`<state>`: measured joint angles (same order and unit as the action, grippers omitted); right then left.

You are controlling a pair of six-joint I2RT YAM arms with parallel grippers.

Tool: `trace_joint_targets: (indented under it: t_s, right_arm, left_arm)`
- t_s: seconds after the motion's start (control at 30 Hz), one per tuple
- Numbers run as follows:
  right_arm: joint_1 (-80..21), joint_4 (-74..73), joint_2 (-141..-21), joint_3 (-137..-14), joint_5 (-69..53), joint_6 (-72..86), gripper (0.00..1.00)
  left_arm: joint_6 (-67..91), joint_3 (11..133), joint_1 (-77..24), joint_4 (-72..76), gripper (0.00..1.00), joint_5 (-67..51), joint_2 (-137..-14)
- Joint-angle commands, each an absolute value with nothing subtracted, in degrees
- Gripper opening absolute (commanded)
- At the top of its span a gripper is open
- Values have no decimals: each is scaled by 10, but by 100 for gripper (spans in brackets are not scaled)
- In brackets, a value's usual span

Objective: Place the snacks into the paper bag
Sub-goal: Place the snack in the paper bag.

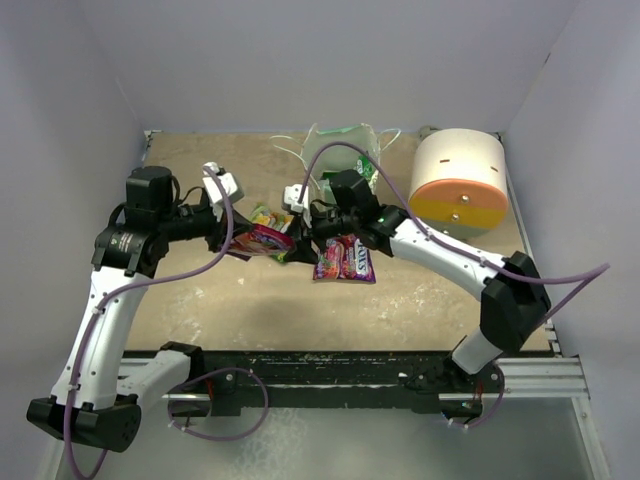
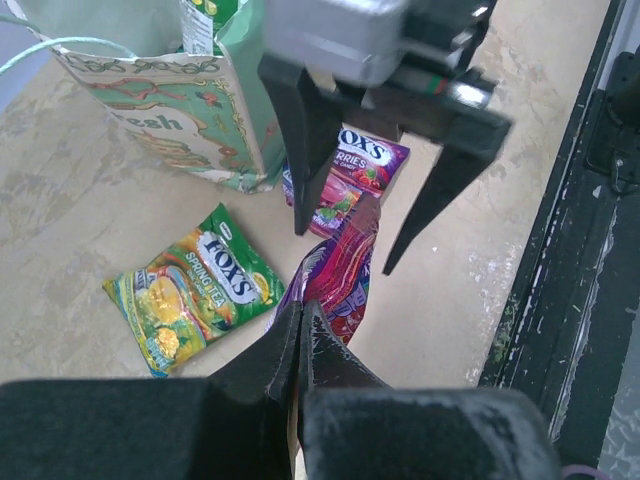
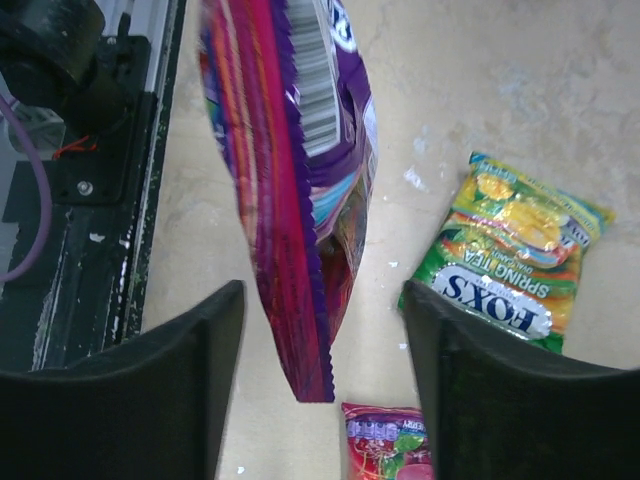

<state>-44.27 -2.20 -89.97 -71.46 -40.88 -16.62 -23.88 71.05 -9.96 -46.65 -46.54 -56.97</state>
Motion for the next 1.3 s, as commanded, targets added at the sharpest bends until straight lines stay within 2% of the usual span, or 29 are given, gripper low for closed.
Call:
trace_joint_targets:
  t_s: [0.0, 0.37, 0.43, 0.6, 0.73, 0.87, 0.93, 1.1, 1.27]
  right_arm:
    - [-447, 7, -915, -753, -421, -134, 58]
    - [-447, -29, -890, -750, -426, -154, 6]
    - [-447, -29, -879, -746, -425, -157, 0]
    - [-446, -30, -841, -730, -406, -174, 0]
    - [-441, -41, -805, -718, -392, -195, 0]
    - [-415, -50, -770, -722, -400, -196, 0]
    - [-395, -56, -753, -729, -410, -191, 0]
    - [-332, -56, -703, -738, -407, -162, 0]
    - [-286, -53, -654, -742, -325, -142, 0]
  left_arm:
    - [-214, 723, -104, -421, 0, -498, -552]
    - [-221, 705, -104, -424, 0, -481, -539]
    - [-221, 703, -104, -423, 0, -477, -536]
    - [-221, 702, -104, -423, 2, -449, -524]
    - [-222, 695, -96, -420, 36, -429, -507]
    - [-205, 680, -67, -402, 66, -431, -478]
    - [-202, 673, -58, -399, 78, -427, -465]
    - [-208, 673, -47, -404, 92, -397, -441]
    - [-214, 669, -38, -406, 96, -383, -428]
